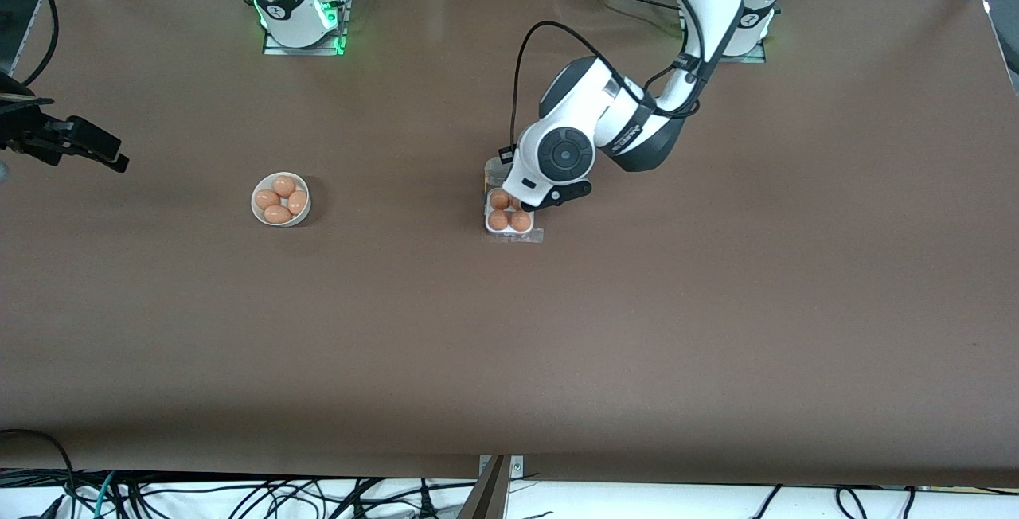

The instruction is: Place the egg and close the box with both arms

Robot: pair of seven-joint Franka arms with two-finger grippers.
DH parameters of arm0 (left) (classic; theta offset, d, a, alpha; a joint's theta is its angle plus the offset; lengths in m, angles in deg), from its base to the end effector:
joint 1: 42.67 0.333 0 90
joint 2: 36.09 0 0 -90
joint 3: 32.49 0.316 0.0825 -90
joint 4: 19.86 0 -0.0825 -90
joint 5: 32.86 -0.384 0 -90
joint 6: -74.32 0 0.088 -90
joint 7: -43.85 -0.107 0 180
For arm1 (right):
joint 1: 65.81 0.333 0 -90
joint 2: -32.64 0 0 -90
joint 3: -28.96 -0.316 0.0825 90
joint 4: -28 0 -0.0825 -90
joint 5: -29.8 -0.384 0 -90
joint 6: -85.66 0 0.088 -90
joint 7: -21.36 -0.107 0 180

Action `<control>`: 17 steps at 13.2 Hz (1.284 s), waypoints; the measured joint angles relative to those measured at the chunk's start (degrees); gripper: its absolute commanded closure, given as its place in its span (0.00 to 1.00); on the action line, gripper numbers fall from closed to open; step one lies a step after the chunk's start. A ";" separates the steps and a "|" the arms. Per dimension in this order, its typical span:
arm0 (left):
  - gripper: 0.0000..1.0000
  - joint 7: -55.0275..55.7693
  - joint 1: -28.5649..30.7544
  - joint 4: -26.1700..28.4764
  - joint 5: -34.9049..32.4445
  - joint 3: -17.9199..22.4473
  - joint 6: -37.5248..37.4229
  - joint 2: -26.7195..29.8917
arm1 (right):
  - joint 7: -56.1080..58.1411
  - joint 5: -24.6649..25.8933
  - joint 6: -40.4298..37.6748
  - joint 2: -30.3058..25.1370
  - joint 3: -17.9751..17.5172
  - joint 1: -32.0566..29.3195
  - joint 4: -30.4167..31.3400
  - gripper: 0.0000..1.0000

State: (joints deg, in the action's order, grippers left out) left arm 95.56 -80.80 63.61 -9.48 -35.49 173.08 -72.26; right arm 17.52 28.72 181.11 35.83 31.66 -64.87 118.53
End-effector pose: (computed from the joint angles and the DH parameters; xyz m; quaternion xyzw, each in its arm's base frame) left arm 0.4887 -0.4679 0.2980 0.9493 0.1569 -0.2721 0.0145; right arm 0.5795 -0.0152 0.5971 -0.9986 0.0495 -0.0150 0.0084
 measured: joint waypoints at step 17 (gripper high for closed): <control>0.45 0.80 -1.66 -6.76 -1.08 7.25 6.74 -3.21 | -0.06 0.00 0.51 0.13 -0.42 0.06 0.48 0.00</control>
State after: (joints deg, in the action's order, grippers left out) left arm 96.36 -82.46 56.85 -10.57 -28.24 179.83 -75.47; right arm 17.46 28.73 181.62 35.96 31.24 -64.82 119.01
